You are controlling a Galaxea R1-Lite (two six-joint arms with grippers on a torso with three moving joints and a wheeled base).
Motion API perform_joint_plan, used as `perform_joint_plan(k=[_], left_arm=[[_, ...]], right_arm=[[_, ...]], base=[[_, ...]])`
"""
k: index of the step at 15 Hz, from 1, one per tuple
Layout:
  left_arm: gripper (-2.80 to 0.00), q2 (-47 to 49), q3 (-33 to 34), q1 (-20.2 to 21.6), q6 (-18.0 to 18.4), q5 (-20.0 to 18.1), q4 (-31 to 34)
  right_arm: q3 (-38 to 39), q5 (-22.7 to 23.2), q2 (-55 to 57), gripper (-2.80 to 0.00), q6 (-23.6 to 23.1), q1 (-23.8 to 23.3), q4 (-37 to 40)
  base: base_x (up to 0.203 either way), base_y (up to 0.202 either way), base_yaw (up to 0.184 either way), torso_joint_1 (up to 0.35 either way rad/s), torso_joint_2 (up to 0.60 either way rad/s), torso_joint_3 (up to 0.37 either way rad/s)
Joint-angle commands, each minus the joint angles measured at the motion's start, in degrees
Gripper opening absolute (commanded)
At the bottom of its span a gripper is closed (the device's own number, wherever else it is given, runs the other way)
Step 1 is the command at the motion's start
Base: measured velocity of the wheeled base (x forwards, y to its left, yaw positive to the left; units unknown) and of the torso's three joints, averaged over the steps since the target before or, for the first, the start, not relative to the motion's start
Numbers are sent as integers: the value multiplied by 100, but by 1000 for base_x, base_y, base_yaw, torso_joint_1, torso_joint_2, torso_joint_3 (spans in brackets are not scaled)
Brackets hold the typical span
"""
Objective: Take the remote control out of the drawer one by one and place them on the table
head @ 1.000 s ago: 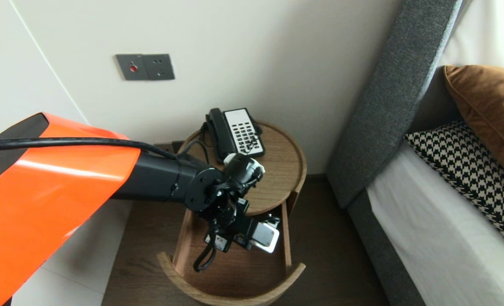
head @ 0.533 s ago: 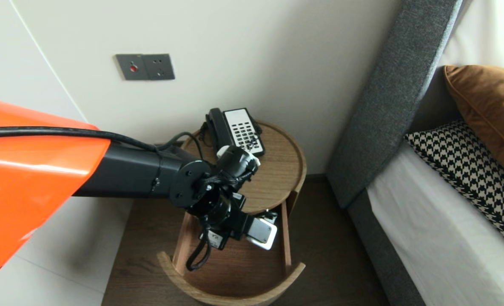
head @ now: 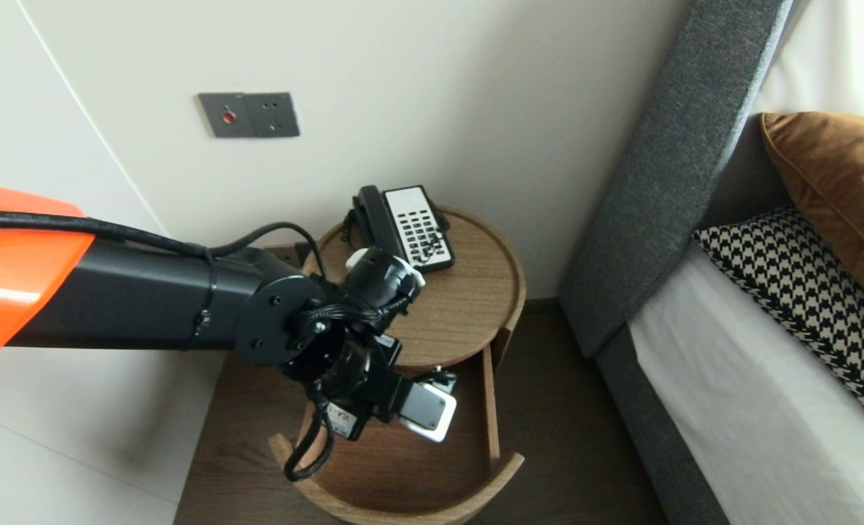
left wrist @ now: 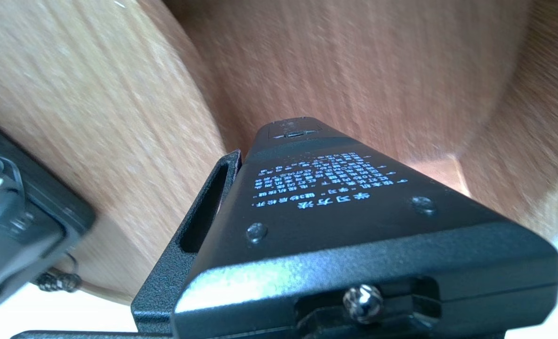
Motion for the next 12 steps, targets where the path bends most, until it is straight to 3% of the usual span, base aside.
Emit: perform_joint_plan(k=[1,9,12], left_arm=[[-280,-237,204,8,47,6,10],[-280,-531,-186,260,-49,20,26],[-280,-535,-622,372,-55,276,38]], right_arm=[[26,-2,-48,-280,0,0,-2],[26,-2,-48,-280,0,0,-2],[26,-2,-48,-280,0,0,-2]], base=[[0,0,0,0,0,0],[0,0,0,0,0,0],[0,0,0,0,0,0]])
